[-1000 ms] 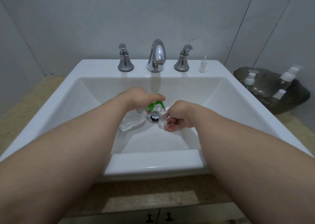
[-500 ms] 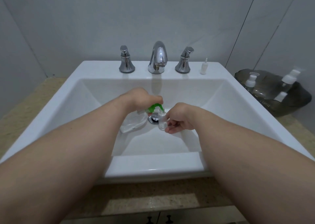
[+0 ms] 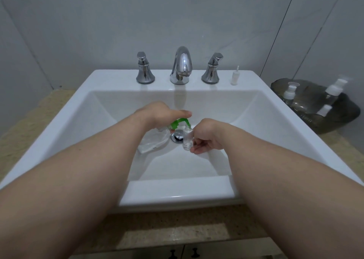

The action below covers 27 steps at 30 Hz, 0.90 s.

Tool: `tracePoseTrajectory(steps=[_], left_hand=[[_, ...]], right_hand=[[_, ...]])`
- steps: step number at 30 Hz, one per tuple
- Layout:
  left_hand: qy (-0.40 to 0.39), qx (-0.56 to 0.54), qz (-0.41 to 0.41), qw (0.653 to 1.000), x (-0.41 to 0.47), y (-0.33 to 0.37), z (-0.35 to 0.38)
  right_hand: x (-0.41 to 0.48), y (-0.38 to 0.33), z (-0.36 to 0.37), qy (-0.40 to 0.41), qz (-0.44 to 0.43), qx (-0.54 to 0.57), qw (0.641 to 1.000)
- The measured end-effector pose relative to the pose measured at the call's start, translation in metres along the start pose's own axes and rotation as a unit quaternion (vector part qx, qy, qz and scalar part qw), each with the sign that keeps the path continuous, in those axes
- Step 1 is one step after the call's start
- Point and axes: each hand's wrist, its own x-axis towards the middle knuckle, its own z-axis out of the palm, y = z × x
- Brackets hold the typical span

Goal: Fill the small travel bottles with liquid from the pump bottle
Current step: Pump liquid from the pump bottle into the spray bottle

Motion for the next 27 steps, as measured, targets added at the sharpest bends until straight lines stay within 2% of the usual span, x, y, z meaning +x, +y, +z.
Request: tracePoseTrajectory(steps=[27], left_hand=[[0.018, 0.019, 0.005, 1.000, -0.001, 0.001, 0.001]], right_hand=[[0.013, 0.004, 0.000, 0.006, -0.004, -0.012, 1.000]])
